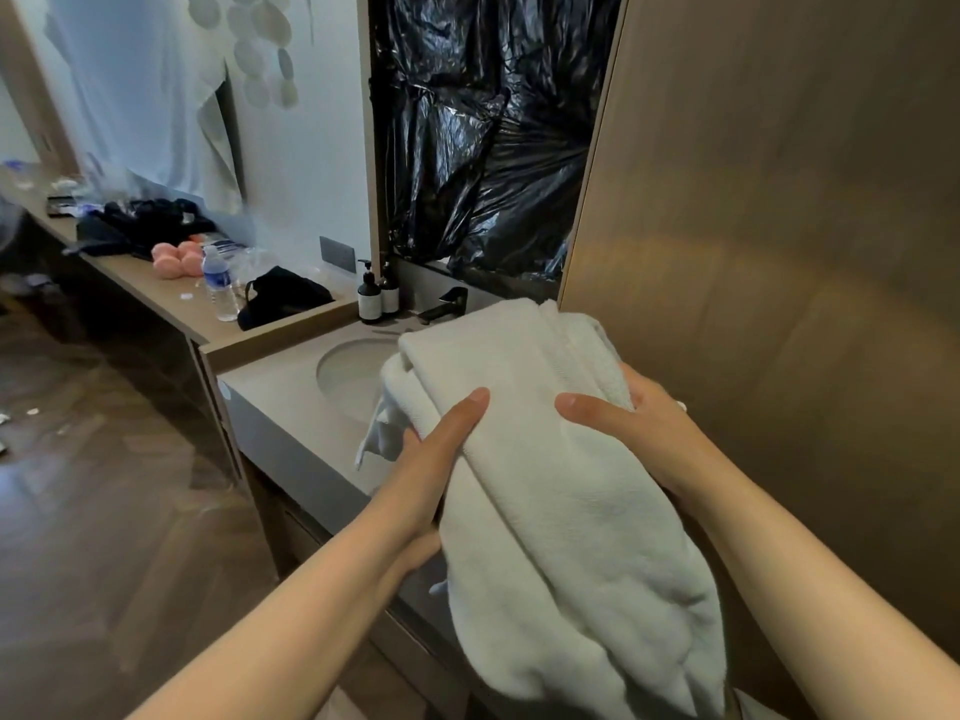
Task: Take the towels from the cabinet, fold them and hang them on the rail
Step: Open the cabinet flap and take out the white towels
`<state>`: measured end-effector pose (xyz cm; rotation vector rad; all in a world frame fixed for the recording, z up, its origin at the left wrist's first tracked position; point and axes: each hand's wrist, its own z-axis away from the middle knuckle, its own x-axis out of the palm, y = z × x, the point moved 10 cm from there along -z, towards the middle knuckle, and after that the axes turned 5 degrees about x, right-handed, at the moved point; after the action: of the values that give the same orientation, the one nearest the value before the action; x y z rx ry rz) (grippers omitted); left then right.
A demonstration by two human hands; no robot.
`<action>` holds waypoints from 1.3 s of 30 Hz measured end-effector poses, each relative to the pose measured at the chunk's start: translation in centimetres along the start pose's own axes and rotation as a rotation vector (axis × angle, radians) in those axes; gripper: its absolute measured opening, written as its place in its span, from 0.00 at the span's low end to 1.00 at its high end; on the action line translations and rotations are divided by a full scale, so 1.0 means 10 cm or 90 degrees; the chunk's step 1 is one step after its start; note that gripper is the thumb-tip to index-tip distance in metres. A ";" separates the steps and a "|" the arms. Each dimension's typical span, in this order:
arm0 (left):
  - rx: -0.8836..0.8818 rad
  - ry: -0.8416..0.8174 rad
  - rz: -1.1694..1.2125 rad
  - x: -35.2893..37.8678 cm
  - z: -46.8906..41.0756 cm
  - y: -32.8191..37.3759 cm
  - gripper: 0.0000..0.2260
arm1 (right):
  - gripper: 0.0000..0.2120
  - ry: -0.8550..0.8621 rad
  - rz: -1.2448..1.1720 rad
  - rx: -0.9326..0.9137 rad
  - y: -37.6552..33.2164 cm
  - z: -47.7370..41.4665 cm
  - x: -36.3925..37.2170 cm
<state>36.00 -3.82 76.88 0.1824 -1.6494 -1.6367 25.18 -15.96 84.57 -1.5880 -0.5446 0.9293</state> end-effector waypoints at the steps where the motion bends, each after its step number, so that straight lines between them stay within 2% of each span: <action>1: -0.002 -0.010 0.004 0.01 -0.13 0.02 0.36 | 0.15 0.006 0.006 -0.001 -0.03 -0.12 -0.03; 6: 0.017 -0.056 0.043 0.02 -0.84 0.19 0.31 | 0.18 0.026 0.054 0.000 -0.17 -0.78 -0.15; 9: 0.025 -0.071 0.031 -0.04 -1.30 0.18 0.36 | 0.19 0.025 0.073 0.026 -0.08 -1.14 -0.19; 12: 0.023 -0.069 0.001 -0.17 -1.74 -0.12 0.32 | 0.22 0.031 0.100 0.090 0.42 -1.48 -0.20; 14: -0.007 -0.033 -0.012 -0.36 -1.95 -0.47 0.30 | 0.19 0.025 0.106 0.158 0.92 -1.62 -0.13; 16: -0.059 -0.003 -0.045 -0.55 -2.06 -0.83 0.34 | 0.18 0.018 0.114 0.213 1.38 -1.66 -0.01; 19: -0.125 0.009 -0.100 -0.80 -2.14 -1.25 0.40 | 0.33 0.059 0.119 0.276 1.85 -1.55 0.11; 21: -0.145 0.026 -0.126 -0.94 -2.18 -1.39 0.37 | 0.41 0.095 0.155 0.285 2.00 -1.39 0.15; 23: -0.154 0.051 -0.139 -1.04 -2.22 -1.46 0.31 | 0.43 0.127 0.200 0.281 2.09 -1.21 0.19; 25: -0.148 0.052 -0.128 -1.05 -2.25 -1.49 0.27 | 0.46 0.165 0.266 0.336 2.22 -1.00 0.16; 27: -0.131 0.061 -0.110 -1.04 -2.24 -1.48 0.25 | 0.54 0.182 0.338 0.403 2.37 -0.82 0.13; 29: -0.120 0.079 -0.093 -1.05 -2.24 -1.48 0.24 | 0.58 0.186 0.328 0.431 2.50 -0.73 0.16; 30: -0.118 0.090 -0.086 -1.03 -2.25 -1.50 0.24 | 0.57 0.187 0.294 0.422 2.54 -0.73 0.20; 33: -0.108 0.147 -0.109 -1.00 -2.32 -1.55 0.28 | 0.46 0.191 0.231 0.334 2.57 -0.96 0.18; 35: -0.109 0.190 -0.136 -0.97 -2.38 -1.60 0.32 | 0.42 0.192 0.247 0.315 2.58 -1.15 0.04; 39: -0.125 0.254 -0.118 -0.83 -2.42 -1.80 0.37 | 0.40 0.183 0.343 0.348 2.67 -1.38 -0.29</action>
<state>48.77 -20.58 53.81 0.5380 -1.1918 -1.7530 30.83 -32.60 60.05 -1.3383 0.3433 1.0993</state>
